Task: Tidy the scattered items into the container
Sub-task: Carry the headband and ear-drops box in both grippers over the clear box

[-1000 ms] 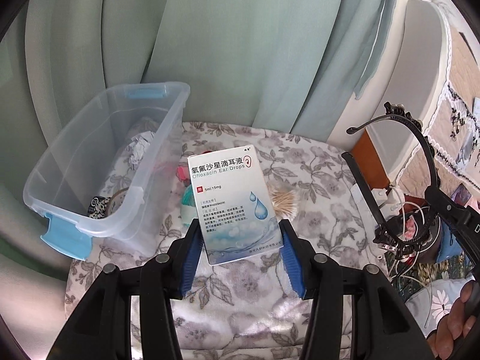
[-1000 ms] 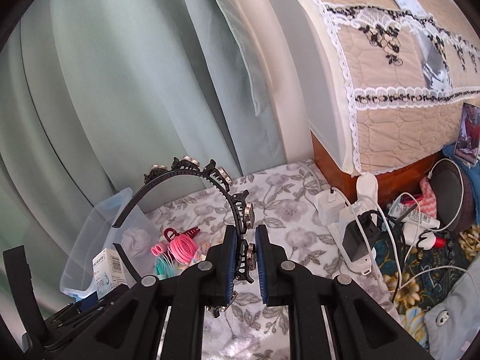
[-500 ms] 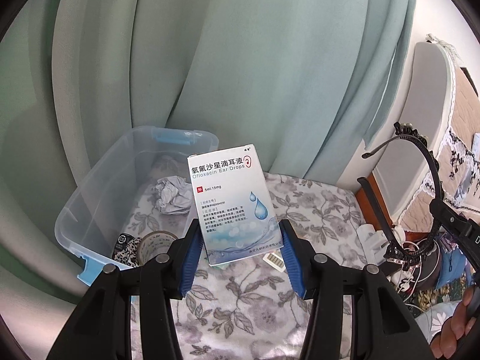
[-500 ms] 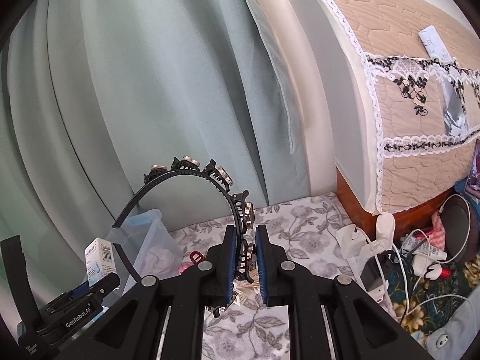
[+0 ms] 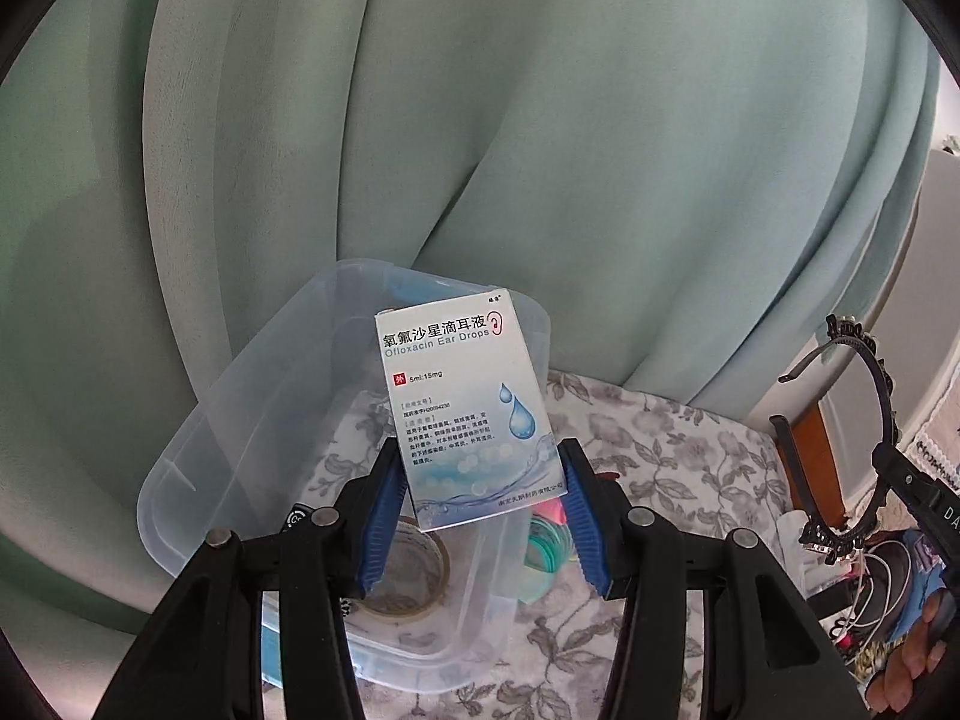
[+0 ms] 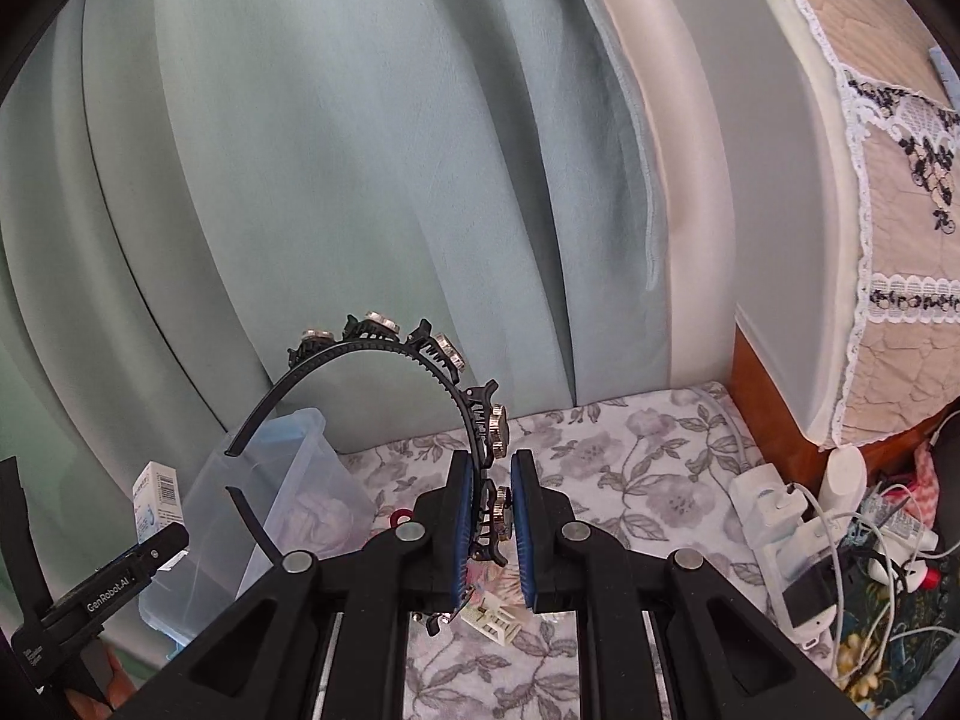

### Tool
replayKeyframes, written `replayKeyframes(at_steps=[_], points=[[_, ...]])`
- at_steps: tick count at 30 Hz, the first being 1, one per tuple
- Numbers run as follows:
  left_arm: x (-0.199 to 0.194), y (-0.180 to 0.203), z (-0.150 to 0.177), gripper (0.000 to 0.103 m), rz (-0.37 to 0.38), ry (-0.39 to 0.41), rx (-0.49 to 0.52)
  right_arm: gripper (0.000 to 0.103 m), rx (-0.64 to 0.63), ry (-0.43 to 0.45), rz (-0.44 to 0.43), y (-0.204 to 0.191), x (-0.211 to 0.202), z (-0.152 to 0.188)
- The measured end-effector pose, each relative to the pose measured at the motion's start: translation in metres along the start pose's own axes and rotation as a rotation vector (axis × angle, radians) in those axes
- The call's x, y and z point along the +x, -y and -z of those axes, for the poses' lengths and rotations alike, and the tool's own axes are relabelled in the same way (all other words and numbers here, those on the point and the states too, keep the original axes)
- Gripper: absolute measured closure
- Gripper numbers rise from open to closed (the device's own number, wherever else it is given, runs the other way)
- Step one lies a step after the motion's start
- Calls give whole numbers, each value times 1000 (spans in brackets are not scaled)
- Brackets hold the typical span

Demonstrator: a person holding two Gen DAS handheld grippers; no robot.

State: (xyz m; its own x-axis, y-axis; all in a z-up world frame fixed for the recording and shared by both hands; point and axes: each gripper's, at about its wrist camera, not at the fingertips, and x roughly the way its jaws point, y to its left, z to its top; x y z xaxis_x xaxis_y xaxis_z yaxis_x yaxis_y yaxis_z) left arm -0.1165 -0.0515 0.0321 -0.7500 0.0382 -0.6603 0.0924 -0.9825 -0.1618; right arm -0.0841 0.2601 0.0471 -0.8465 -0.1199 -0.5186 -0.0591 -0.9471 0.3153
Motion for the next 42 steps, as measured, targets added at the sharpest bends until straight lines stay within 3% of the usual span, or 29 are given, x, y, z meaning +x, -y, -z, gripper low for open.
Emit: replayKeyframes(at_steps=[12,25,35,42], points=[[35,-41,-10,51,-78,-30,-57,89,-70,-18,-121,-47,66,-8],[62,-73,5,51,-117,-96,-110,89,-196,-97,-319,-134,125,7],[82,-77,19,51,-84,-151,-128,89,-261,-166,-379,-175,158,30],[86,-81,26,51,-66,-165,-141,89,-275,-224,-349,-183,177,41]])
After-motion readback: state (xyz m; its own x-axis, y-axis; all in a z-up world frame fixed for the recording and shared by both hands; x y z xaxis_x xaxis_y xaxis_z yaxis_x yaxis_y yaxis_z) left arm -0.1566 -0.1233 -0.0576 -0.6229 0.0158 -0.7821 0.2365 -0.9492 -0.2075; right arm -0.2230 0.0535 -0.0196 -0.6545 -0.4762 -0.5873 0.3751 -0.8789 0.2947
